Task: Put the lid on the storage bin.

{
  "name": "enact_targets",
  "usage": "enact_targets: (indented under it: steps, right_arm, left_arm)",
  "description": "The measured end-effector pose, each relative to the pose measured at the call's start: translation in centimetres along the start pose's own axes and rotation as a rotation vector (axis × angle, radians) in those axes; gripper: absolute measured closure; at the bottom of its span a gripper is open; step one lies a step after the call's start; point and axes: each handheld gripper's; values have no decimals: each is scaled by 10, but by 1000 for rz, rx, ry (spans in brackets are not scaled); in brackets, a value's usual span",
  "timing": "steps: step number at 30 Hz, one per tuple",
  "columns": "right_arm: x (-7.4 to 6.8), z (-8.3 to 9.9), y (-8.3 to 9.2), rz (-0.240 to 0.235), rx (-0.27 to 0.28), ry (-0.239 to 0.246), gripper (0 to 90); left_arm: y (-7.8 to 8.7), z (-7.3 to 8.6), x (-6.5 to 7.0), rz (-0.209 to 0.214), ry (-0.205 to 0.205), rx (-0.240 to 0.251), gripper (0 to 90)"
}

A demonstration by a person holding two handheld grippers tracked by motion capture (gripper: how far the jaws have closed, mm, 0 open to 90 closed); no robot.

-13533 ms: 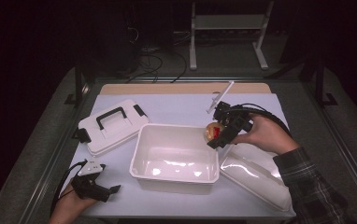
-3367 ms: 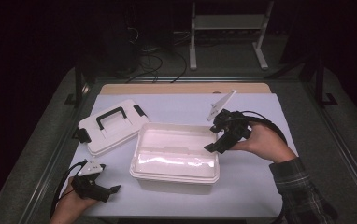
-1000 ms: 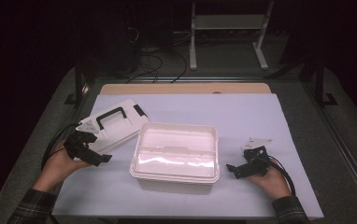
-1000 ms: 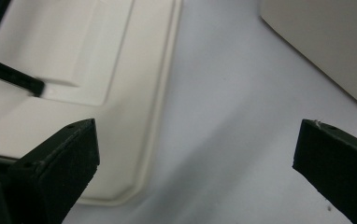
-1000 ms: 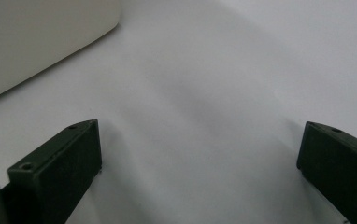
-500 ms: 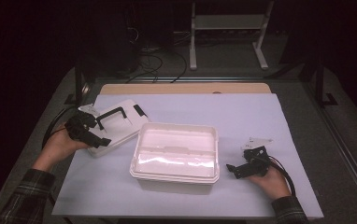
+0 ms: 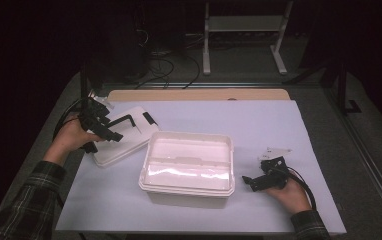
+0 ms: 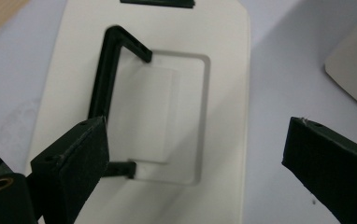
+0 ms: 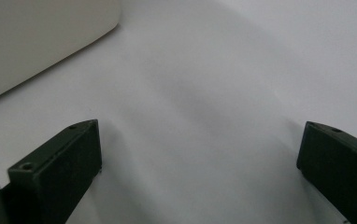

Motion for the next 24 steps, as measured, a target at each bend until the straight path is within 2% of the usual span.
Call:
enact_targets:
  steps: [3,10,13,15,19,22,23,24]
  right_arm:
    - [0,0,0,0,0,1,0]
    - [0,0,0,0,0,0,0]
    - [0,0,0,0,0,1,0]
    - [0,0,0,0,0,1,0]
    - [0,0,0,0,0,1,0]
    - [0,0,0,-1,0,0,0]
    - [0,0,0,-1,0,0,0]
    - [0,0,0,-1,0,0,0]
  left_arm:
    - [0,-10,-9,2,-5,-6,80]
    - [-5,-20,-25,6,-9,-32,142]
    - [-12,-25,-36,12,-10,-47,242]
    - [-18,-27,-40,12,-6,-57,259]
    - [-24,-30,-47,16,-3,-64,358]
    - [-30,-31,-53,2,4,-84,404]
    - [-33,-31,-56,11,5,-94,473]
    - [-33,-31,-56,11,5,-94,500]
Point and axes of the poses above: each handheld gripper's, and its own axes: y roughly backward along the jaws, z roughly out of its underside, x roughly to its right, and after that the axes turned 15 degrees about -x, right-handed
